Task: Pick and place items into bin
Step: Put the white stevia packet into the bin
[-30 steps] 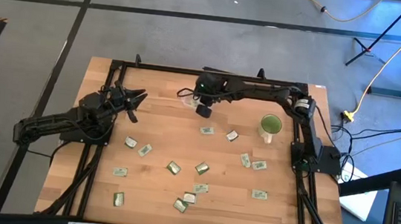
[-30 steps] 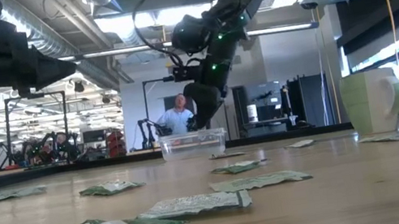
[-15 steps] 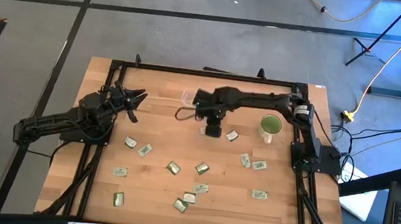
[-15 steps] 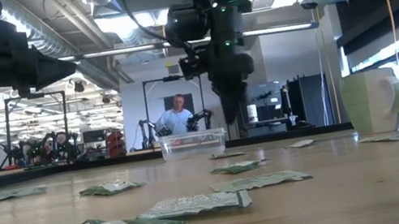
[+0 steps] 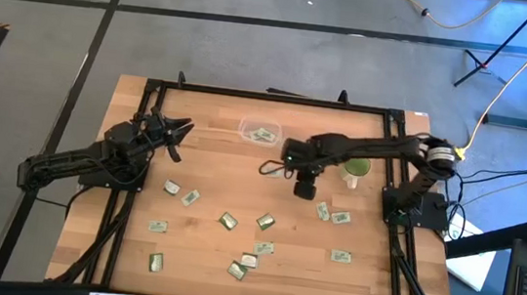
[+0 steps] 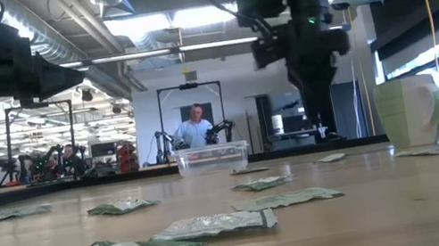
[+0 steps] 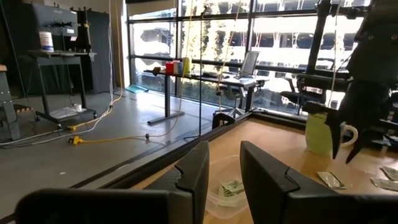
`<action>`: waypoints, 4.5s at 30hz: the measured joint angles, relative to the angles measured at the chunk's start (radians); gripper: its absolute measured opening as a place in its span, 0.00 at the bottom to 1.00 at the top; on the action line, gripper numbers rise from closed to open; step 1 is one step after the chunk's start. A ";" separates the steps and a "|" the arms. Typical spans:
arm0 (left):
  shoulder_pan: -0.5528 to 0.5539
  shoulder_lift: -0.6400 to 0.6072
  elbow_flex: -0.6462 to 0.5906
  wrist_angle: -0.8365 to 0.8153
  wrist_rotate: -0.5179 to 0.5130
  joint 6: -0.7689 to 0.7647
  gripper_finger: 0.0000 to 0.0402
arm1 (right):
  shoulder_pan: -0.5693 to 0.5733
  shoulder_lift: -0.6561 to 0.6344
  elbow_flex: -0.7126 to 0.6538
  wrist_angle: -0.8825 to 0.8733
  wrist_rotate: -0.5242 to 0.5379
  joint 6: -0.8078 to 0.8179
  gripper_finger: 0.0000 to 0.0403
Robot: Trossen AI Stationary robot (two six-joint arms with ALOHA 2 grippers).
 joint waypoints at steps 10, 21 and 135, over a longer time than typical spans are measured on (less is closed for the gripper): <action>0.000 0.000 0.000 0.001 -0.004 0.000 0.21 | 0.008 -0.018 -0.213 0.326 -0.001 -0.069 0.24; 0.000 0.000 0.000 0.001 -0.005 0.000 0.21 | -0.001 -0.018 -0.214 0.333 -0.001 -0.073 0.24; 0.000 0.000 0.000 -0.007 -0.005 0.025 0.21 | -0.271 0.240 0.170 0.657 -0.051 -0.227 0.03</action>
